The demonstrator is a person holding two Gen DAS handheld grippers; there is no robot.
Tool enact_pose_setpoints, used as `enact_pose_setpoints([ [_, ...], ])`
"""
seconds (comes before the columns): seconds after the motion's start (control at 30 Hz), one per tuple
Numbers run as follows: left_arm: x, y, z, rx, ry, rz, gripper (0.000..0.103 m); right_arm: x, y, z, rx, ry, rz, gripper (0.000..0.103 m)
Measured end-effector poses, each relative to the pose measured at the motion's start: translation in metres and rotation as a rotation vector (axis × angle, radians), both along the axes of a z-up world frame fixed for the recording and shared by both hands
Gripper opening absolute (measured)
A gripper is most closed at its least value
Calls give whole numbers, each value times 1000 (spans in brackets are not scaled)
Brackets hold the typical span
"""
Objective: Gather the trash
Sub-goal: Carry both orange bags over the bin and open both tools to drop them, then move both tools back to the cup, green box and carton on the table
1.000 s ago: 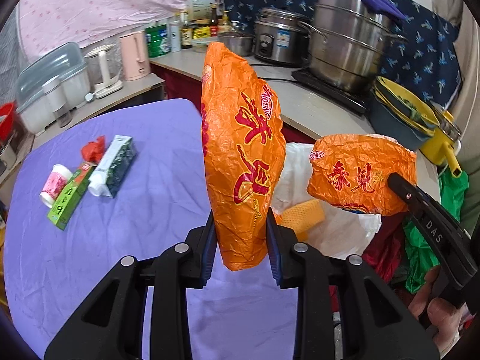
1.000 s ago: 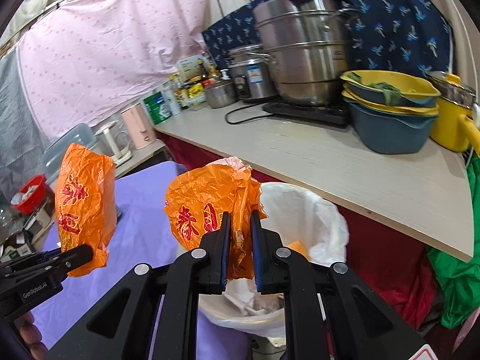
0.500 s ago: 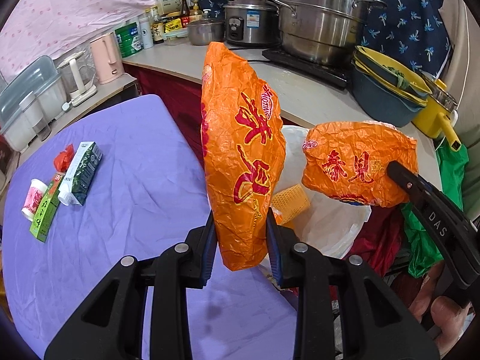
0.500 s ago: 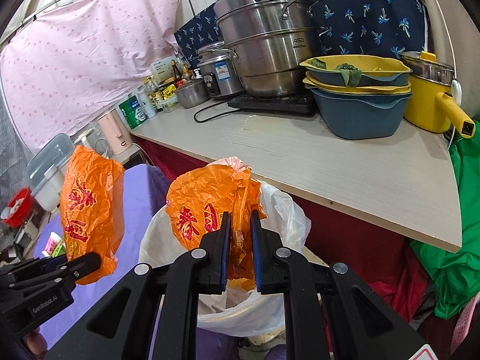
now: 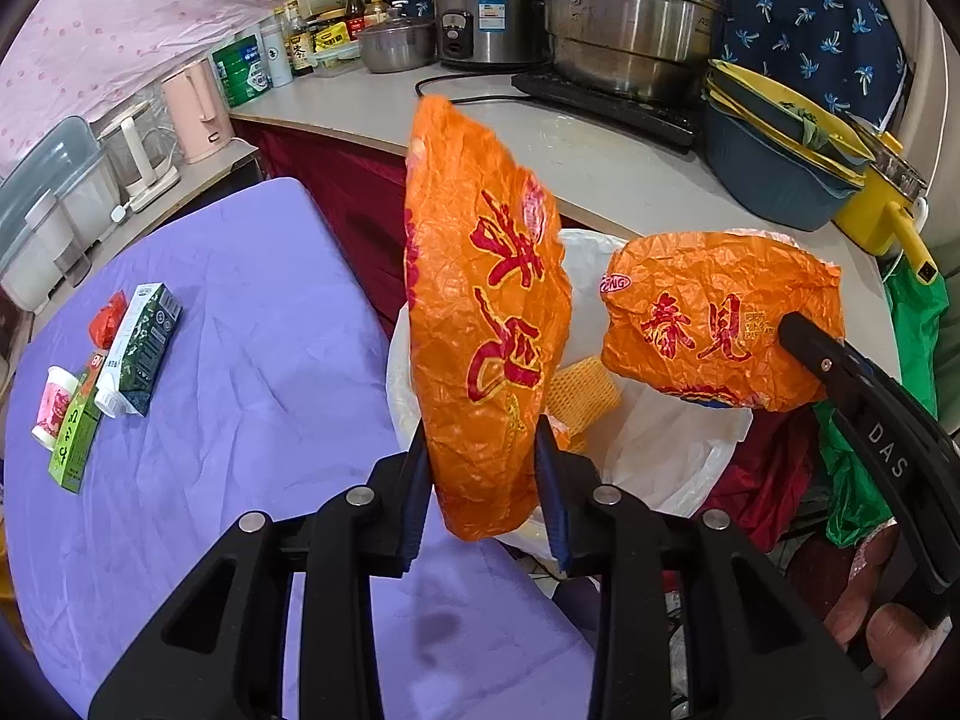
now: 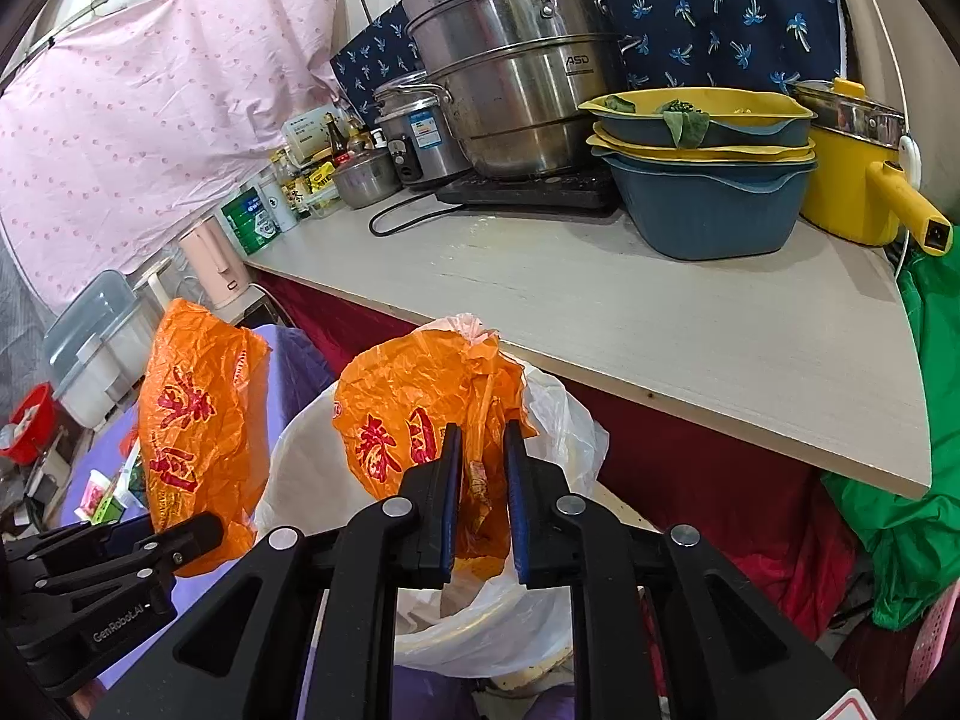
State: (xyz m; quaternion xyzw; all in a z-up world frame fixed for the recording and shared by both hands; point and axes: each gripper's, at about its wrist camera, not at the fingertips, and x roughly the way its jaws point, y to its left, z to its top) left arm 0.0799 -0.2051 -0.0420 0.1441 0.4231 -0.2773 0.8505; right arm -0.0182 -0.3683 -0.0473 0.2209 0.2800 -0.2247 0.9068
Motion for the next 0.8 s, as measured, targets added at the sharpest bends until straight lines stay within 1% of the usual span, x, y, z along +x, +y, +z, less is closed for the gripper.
enact_pose_setpoints([
  [0.27,1,-4,-2,9,-2,3,31,5,0,-1,-3,5,1,18],
  [0.37,3,-3,-2,11,-3,12,37,7,1,-2,-5,4,2,22],
  [0.43,3,-2,-2,11,-7,16,45,7,1,-1,-3,1,4,23],
  [0.47,3,-2,-2,11,-10,19,45,7,1,-1,-4,0,5,24],
  [0.53,4,-1,-1,12,-11,23,48,8,2,1,-8,-2,4,31],
  [0.6,5,1,-1,11,-12,32,52,7,4,2,-13,-8,0,35],
  [0.8,8,5,1,7,-12,46,53,6,7,7,-22,-15,3,36],
])
